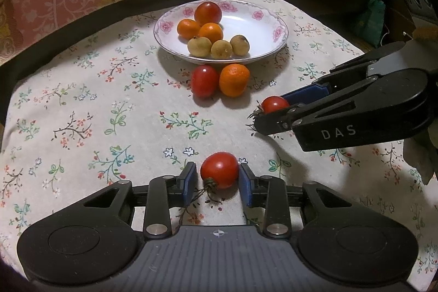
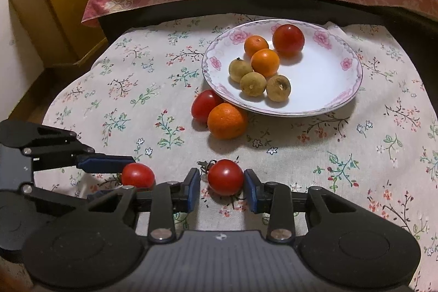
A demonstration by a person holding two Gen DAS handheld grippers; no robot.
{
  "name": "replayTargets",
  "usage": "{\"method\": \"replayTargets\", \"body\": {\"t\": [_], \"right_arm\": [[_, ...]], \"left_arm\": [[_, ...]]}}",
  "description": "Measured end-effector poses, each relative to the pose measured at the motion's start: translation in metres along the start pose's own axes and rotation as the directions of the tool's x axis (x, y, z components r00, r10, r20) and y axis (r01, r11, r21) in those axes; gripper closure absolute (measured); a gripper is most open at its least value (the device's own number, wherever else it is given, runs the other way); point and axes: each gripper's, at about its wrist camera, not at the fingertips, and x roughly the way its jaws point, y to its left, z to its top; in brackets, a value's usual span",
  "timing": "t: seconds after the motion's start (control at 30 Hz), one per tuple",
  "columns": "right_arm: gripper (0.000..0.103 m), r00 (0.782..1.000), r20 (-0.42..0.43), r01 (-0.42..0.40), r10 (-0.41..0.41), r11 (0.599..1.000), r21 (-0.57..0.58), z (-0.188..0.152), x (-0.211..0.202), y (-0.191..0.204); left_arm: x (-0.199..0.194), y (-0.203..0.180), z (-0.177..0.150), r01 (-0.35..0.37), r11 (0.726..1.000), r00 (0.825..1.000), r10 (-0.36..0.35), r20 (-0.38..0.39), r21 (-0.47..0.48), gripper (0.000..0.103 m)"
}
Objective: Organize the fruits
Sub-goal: 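Lift both held cherry tomatoes off the cloth, then carry both cherry tomatoes over the white plate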
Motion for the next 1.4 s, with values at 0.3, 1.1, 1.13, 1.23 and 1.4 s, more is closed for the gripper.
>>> {"method": "replayTargets", "body": {"t": [0.3, 1.1, 1.13, 1.23, 1.4], "right_arm": [[0.055, 1.000, 0.000, -0.023, 0.023, 0.999, 0.023, -0.001, 0.000, 0.001], [0.075, 0.996, 0.060, 0.060, -0.063, 0.997, 0.052, 0.016, -0.034, 0.001], [0.075, 0.996, 0.064, 0.060, -0.064, 0.997, 0.056, 0.019, -0.035, 0.002], [0.075, 0.994, 0.076, 0.072, -0.076, 0.996, 0.054, 0.027, -0.041, 0.002], [0.075, 0.991, 0.079, 0.107, -0.112, 0.992, 0.059, 0.040, -0.045, -0.005]], "left_arm": [[0.001, 0.003, -0.001, -0.011, 1.000, 1.000, 0.011, 0.005, -0.008, 0.049], [-0.020, -0.006, 0.014, -0.004, 0.999, 0.999, 0.005, 0.048, -0.034, 0.067], [-0.022, -0.005, 0.017, -0.006, 0.999, 0.998, 0.008, 0.058, -0.037, 0.067], [-0.028, -0.002, 0.031, -0.017, 0.999, 0.996, 0.021, 0.091, -0.043, 0.067], [-0.028, 0.001, 0.053, -0.035, 0.998, 0.990, 0.041, 0.134, -0.053, 0.067]]}}
